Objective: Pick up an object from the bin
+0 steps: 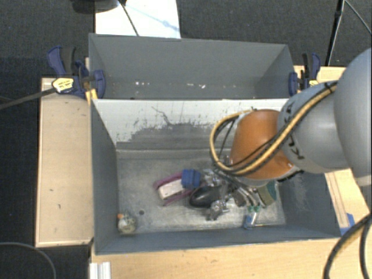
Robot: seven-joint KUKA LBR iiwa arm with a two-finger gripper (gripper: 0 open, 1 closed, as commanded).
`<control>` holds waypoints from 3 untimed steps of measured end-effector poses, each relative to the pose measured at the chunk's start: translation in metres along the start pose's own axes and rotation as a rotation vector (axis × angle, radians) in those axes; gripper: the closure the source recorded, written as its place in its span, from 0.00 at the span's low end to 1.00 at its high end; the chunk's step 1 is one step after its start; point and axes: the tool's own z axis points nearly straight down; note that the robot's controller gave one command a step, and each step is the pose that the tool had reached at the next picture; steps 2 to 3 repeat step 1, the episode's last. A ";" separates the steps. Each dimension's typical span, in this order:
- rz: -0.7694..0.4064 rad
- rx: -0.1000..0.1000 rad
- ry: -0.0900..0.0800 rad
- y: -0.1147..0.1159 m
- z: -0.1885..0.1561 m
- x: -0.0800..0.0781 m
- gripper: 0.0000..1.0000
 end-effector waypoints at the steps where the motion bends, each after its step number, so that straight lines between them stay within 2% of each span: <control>1: 0.050 0.000 -0.016 0.010 -0.131 -0.004 1.00; 3: 0.050 0.000 -0.016 0.010 -0.131 -0.004 1.00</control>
Offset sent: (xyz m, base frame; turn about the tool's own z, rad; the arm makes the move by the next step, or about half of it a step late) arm 0.0013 0.0098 0.1271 0.0515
